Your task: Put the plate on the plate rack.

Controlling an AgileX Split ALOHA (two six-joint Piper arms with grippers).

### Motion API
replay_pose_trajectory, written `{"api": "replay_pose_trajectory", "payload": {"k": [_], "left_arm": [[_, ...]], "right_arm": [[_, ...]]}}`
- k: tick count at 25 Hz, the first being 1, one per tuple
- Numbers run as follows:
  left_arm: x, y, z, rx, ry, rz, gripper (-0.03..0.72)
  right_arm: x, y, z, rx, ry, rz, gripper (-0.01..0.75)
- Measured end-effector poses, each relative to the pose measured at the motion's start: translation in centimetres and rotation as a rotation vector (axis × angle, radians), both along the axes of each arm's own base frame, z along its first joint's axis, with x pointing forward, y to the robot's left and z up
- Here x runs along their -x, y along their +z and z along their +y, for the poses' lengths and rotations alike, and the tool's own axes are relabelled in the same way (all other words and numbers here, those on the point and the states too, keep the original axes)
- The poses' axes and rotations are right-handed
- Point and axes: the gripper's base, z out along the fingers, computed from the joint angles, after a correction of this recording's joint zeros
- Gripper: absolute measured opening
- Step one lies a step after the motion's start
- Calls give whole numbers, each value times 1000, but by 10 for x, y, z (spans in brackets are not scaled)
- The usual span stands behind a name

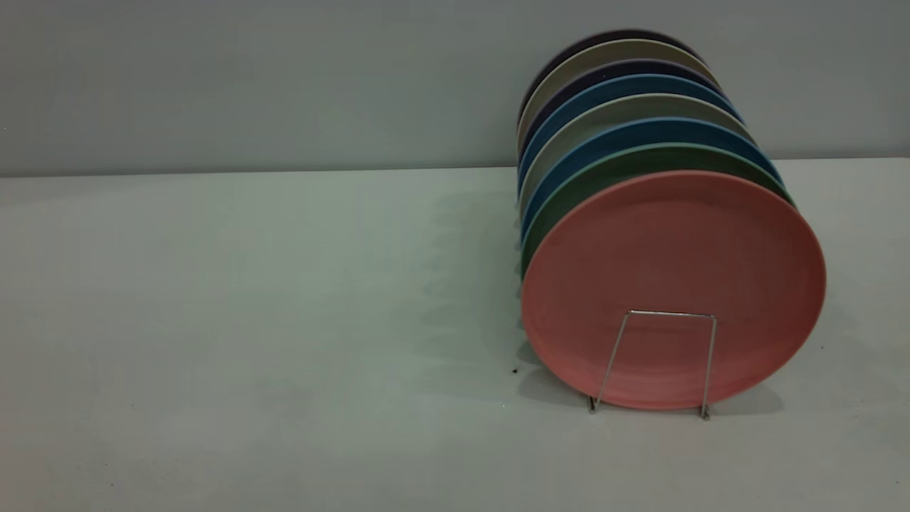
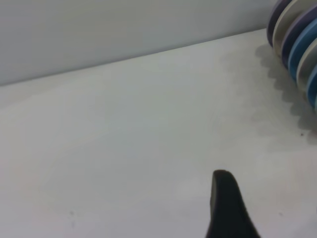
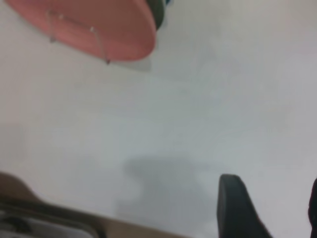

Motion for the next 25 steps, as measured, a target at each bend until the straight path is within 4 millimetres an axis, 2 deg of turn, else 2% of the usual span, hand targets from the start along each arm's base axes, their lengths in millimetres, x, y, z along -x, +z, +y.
{"api": "replay_pose_trajectory", "payload": {"k": [8,11,14,18,22,25], "left_arm": [[29,-24,3,33,0,12,435],[38,-30,10,-15,36,52,413],[47,-36,16,-46,84,98,407],[59,-39,21,-61,126,43,404],[75,-42,28,-78,181,-43,404],[78,-42,29,-78,182,-61,404]], "right_arm": [[54,13,-12,-17,22,-74,365],[63,15,-15,-17,20,-104,365],[64,15,-14,-25,23,-103,365],[71,1,-13,-46,31,-86,365],[95,-15,-16,-92,47,-139,365],[111,-21,-17,-116,89,-205,361]]}}
